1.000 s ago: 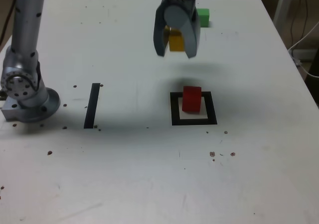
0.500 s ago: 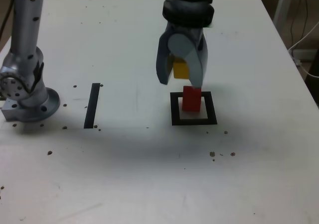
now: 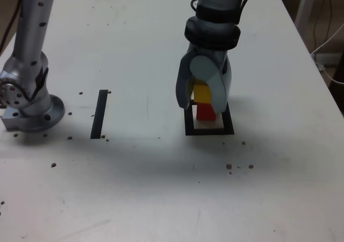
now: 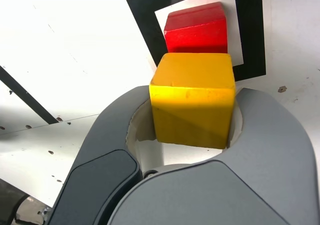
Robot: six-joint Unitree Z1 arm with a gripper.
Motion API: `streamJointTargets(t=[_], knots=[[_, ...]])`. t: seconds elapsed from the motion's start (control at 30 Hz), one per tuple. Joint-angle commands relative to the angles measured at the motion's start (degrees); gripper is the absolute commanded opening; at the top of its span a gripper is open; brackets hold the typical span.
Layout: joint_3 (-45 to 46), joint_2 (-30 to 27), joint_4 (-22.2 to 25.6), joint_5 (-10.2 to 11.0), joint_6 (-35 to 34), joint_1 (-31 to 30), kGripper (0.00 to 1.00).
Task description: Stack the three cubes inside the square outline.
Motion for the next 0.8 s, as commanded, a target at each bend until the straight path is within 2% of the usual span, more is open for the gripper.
streamJointTargets(t=[0.0,0.77], knots=[[-0.04,0.47,-0.29,0.14,-0.07,0.05,0.29],[1.12,0.87,-1.72,0.49,0.63,2.09,0.30]])
